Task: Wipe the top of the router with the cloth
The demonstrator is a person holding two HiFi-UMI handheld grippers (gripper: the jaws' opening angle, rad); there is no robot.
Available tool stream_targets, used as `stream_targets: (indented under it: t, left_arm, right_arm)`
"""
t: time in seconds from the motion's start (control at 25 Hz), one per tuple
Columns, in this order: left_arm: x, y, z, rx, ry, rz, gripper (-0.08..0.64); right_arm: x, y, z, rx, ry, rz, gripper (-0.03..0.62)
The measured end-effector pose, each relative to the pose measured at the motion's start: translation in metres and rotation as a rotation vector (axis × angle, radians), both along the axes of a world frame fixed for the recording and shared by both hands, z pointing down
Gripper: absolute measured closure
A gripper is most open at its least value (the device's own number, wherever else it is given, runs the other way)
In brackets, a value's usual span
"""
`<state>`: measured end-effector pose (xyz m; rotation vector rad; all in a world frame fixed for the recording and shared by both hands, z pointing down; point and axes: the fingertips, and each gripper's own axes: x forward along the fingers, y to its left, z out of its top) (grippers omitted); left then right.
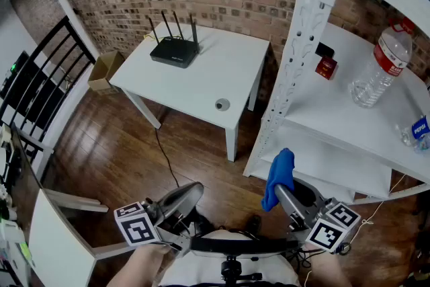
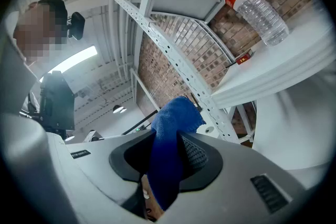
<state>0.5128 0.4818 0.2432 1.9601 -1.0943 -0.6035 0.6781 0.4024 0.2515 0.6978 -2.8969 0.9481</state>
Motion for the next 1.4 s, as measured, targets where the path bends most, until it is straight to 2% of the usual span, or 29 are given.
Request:
stream_targets:
  t: [0.36,0.68,0.92,1.16,1.4]
  left_arm:
    - [-0.062,0.021,0.003,-0.017,0.030,-0.007,0.535]
    - [-0.141,0.052,0.023,-0.035,0.035,-0.005,0.535]
    - [-0.197,0.067,0.034,-0.033,0.038,-0.001,0.535]
    - [-0.225,0.062,0.032,-0.021,0.058,-0.020,0.535]
    - [-0.242,0.042,0.041,-0.020,0.061,-0.063,0.535]
  right_arm:
    - [-0.064,0.023,0.002,-0.025,0.062,-0.022,0.456]
    - [-0.141,0.042,0.017,0.007,0.156,-0.033,0.456]
    - [-0.193,0.053,0.026,0.023,0.187,-0.026,0.456]
    - [-0.222,0.047,0.025,0.036,0.239,-0.043,0.456]
    - [-0.244,0.014,0.039,0.035,0.246,-0.070,0.456]
